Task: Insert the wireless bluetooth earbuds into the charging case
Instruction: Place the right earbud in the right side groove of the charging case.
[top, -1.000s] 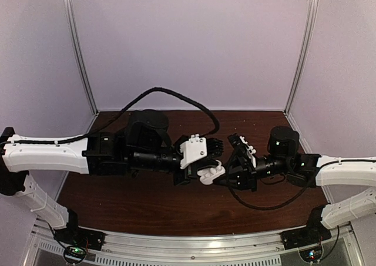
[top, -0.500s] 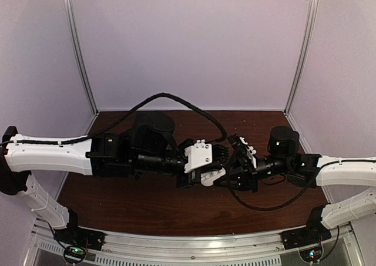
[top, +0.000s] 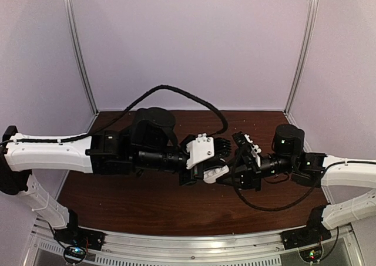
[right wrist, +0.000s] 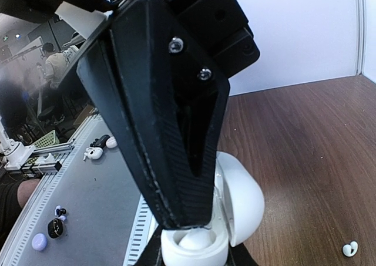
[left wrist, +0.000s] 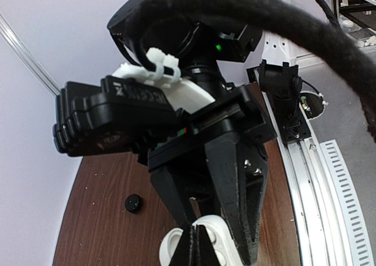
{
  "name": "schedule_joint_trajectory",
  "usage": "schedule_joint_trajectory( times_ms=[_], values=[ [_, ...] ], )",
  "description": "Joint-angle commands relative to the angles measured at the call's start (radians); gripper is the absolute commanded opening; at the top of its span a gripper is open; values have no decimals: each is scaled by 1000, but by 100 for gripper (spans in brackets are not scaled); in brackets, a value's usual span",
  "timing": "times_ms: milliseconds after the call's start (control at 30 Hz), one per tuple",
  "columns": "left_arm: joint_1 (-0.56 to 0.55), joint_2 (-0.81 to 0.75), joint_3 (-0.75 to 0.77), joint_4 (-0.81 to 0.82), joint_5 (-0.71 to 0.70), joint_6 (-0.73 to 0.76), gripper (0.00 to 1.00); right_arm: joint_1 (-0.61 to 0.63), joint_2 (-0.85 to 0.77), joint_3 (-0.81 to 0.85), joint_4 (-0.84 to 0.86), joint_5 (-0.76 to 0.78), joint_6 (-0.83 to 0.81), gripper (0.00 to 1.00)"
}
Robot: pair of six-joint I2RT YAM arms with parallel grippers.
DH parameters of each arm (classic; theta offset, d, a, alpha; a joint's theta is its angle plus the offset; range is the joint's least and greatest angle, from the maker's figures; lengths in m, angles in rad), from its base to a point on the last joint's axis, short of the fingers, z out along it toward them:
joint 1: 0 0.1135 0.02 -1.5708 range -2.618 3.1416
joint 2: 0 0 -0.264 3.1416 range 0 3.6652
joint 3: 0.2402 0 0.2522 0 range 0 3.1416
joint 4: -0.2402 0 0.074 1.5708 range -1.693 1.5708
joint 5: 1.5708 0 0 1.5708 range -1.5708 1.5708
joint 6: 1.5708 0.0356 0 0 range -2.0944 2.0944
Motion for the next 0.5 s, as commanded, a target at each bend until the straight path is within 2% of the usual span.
schedule_joint_trajectory(
  times_ms=[0, 200, 467],
  values=[
    [1, -35, 48, -37, -30, -25, 6, 7, -23, 25, 13, 53, -38, 0],
    [1, -59, 88, -96, -40, -42, 17, 6, -20, 19, -34, 132, -59, 0],
    [16, -36, 131, -201, -47, -60, 19, 6, -19, 45, -104, 171, -94, 0]
  ],
)
